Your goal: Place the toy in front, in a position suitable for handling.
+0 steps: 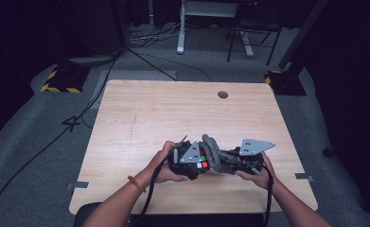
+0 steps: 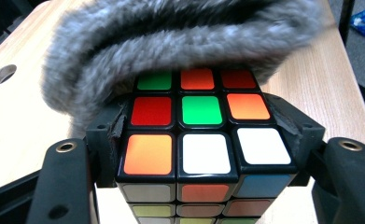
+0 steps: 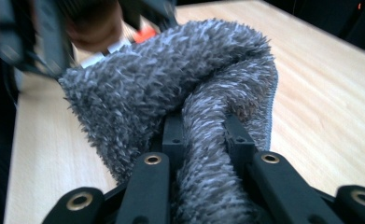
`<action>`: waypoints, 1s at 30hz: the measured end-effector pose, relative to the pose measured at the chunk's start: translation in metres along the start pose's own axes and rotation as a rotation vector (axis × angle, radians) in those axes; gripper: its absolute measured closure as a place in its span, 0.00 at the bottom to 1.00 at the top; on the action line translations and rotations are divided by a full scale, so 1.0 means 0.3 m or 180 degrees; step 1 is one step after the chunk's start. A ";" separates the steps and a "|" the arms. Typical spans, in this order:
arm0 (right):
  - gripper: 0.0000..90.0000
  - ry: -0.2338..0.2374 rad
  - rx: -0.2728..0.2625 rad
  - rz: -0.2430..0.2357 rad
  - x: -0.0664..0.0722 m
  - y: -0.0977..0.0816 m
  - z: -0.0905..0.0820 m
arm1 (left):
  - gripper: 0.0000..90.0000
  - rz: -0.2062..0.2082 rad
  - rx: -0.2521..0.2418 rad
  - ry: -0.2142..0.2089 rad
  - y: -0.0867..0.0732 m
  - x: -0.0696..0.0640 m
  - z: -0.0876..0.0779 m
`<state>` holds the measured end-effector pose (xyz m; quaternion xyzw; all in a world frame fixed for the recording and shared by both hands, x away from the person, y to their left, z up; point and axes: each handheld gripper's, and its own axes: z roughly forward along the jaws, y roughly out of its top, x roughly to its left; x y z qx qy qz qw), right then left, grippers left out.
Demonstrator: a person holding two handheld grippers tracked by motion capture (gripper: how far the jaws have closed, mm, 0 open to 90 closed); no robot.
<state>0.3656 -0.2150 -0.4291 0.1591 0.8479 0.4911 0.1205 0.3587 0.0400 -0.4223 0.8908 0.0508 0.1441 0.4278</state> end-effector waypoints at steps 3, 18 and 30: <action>0.84 0.0017 0.0157 0.0053 -0.013 -0.023 0.028 | 0.37 -0.0026 -0.0062 0.0014 0.003 0.004 -0.012; 0.84 0.0157 -0.0205 0.0002 0.019 0.027 -0.023 | 0.37 0.0042 0.0075 0.0007 0.004 -0.011 0.019; 0.84 -0.0055 0.0116 -0.0142 0.031 0.004 0.021 | 0.37 0.0025 -0.0178 0.0017 0.023 -0.005 -0.031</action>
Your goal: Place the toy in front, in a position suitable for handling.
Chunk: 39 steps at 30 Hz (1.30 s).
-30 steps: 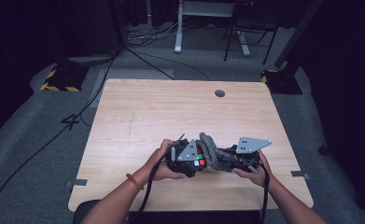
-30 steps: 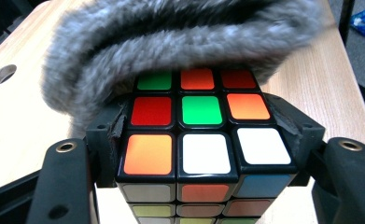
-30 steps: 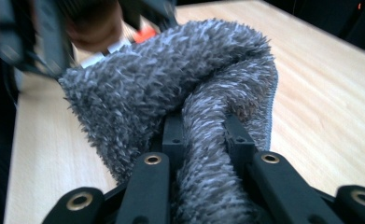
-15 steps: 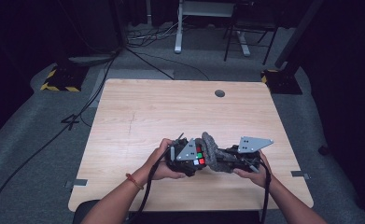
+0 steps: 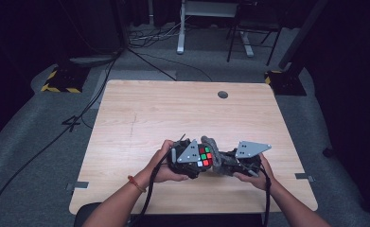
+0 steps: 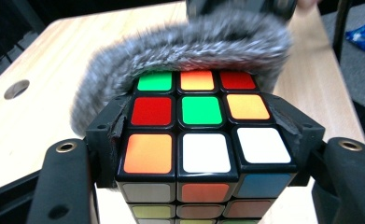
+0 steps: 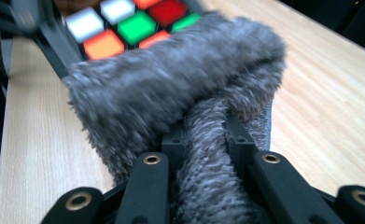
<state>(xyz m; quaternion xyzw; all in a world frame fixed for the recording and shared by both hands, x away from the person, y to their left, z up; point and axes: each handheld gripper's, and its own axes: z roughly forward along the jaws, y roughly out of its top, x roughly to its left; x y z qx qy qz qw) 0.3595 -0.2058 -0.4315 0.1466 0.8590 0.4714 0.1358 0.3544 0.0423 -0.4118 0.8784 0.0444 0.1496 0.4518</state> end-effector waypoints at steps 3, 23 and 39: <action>0.84 -0.0006 0.0106 -0.0053 0.007 -0.001 0.015 | 0.37 -0.0024 -0.0060 -0.0015 0.000 0.000 -0.008; 0.84 -0.0011 0.0292 -0.0066 0.007 -0.007 0.028 | 0.37 -0.0029 -0.0065 -0.0126 -0.011 0.001 0.011; 0.84 0.0023 -0.0111 -0.0029 -0.002 0.020 -0.036 | 0.37 -0.0041 0.0011 -0.0097 -0.023 0.005 0.026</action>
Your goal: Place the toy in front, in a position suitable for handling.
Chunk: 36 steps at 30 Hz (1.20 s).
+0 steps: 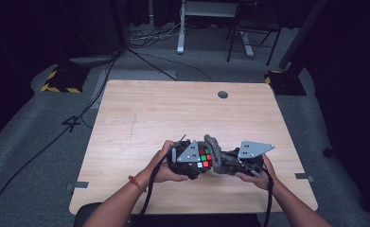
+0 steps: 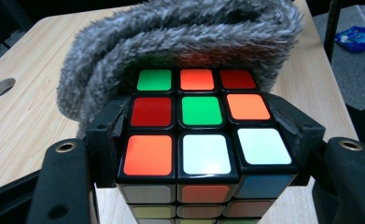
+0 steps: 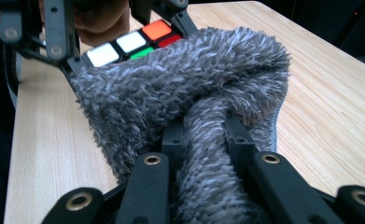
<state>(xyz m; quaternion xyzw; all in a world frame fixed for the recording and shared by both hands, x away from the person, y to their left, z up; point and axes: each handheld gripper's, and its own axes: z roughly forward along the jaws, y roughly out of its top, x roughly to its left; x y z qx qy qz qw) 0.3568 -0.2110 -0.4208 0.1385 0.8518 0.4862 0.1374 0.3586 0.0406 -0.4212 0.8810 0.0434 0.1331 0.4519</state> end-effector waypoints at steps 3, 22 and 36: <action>0.84 -0.0003 -0.0035 0.0018 0.001 -0.001 0.000 | 0.37 -0.0027 -0.0009 -0.0015 -0.003 0.003 0.004; 0.84 -0.0001 0.0103 0.0098 -0.017 -0.026 0.035 | 0.37 0.0026 -0.0052 0.0047 0.017 -0.001 -0.018; 0.84 -0.0059 -0.0034 0.0042 0.007 -0.009 0.021 | 0.37 -0.0001 0.0057 0.0066 0.001 0.004 0.012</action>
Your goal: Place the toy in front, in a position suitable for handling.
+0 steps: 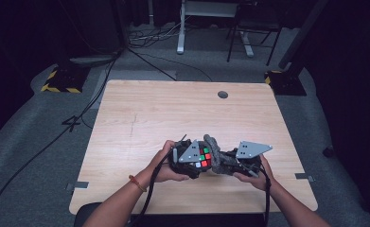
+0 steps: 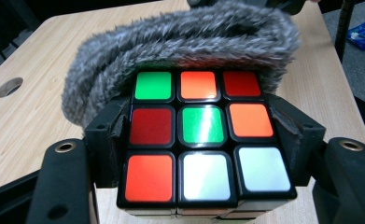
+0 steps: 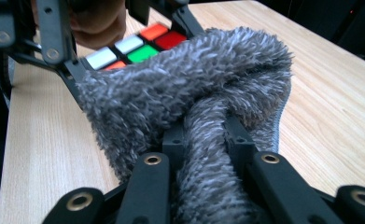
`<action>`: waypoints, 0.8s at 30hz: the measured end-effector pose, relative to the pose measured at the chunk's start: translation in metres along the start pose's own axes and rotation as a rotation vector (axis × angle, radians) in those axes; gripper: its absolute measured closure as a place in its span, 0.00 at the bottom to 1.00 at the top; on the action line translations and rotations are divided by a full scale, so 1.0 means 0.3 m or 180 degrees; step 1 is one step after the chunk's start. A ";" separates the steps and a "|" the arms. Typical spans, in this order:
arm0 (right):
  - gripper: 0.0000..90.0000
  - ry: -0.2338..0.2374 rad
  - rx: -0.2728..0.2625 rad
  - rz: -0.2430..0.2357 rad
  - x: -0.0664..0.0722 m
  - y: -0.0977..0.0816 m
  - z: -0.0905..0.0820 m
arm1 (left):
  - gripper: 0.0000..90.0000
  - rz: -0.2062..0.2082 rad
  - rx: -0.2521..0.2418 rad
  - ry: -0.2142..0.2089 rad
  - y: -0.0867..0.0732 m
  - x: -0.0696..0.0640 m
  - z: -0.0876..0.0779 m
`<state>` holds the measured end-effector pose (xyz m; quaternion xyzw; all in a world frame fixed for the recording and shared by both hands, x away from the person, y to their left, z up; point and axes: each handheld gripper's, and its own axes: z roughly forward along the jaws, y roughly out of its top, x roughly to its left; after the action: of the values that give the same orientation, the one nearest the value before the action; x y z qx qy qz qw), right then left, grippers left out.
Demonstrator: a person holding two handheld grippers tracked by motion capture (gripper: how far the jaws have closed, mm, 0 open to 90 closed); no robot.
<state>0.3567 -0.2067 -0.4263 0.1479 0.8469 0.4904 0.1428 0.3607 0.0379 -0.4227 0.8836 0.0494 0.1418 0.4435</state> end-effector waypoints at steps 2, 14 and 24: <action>0.84 0.0008 -0.0044 -0.0010 0.004 0.004 -0.004 | 0.37 0.0007 0.0050 0.0007 -0.002 -0.003 0.009; 0.83 -0.0032 0.0122 -0.0036 -0.008 -0.004 0.008 | 0.37 0.0035 0.0078 0.0067 0.006 -0.006 -0.005; 0.83 0.0079 0.0370 0.0123 -0.044 -0.057 0.056 | 0.37 0.0009 -0.0136 0.0042 0.014 0.003 -0.040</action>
<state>0.3734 -0.2068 -0.4479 0.1662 0.8726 0.4449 0.1139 0.3578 0.0448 -0.4124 0.8731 0.0480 0.1492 0.4616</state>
